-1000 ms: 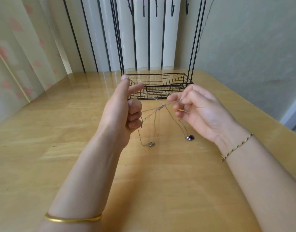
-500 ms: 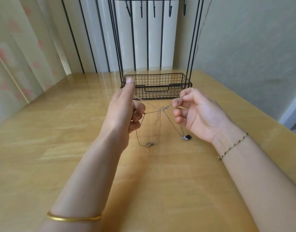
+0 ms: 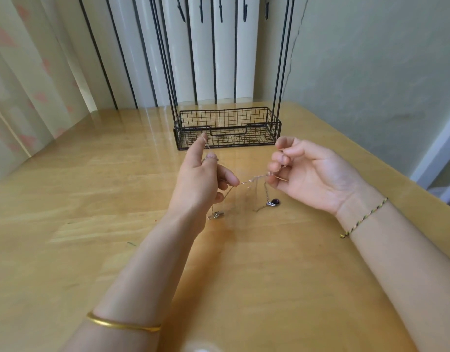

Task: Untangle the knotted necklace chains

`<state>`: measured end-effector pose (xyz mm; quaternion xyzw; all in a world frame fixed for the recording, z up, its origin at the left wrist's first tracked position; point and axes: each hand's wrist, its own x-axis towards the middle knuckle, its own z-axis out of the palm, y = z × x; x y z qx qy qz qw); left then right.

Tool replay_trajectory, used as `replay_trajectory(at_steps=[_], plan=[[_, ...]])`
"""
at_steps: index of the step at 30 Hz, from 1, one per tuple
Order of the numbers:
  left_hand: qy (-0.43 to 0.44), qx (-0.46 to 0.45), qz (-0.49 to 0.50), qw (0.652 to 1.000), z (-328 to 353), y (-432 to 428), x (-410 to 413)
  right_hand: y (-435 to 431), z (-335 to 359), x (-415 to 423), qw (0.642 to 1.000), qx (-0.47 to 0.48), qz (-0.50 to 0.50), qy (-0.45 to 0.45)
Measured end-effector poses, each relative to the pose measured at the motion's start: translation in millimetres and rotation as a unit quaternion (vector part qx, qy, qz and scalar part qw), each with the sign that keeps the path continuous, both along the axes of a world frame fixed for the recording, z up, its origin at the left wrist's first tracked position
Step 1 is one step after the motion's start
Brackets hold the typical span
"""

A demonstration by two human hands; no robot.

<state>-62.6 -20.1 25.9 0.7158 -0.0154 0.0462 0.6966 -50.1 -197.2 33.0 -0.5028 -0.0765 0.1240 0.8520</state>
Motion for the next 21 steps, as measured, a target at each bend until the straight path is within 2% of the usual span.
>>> replay_trajectory(at_steps=[5, 10, 14, 18, 21], plan=[[0.014, -0.007, 0.017, 1.000, -3.1, -0.4, 1.1, -4.4, -4.1, 2.5, 0.998, -0.046, -0.036, -0.007], [0.000, -0.028, 0.049, 0.998, -2.5, 0.8, 1.0, -8.4, -4.8, 2.0, 0.998, -0.031, -0.058, 0.002], [-0.009, -0.041, 0.053, 0.998, -1.6, 0.7, -0.7, -7.5, -4.8, -3.5, 0.994, -0.055, -0.089, -0.009], [-0.027, -0.020, 0.051, 0.998, -1.3, -0.3, -1.2, -4.9, -1.9, -8.5, 0.995, -0.060, -0.076, -0.017], [-0.038, 0.026, 0.051, 0.998, -1.8, 1.1, -1.5, -3.6, -1.0, -11.4, 0.991, -0.104, -0.078, -0.022]])
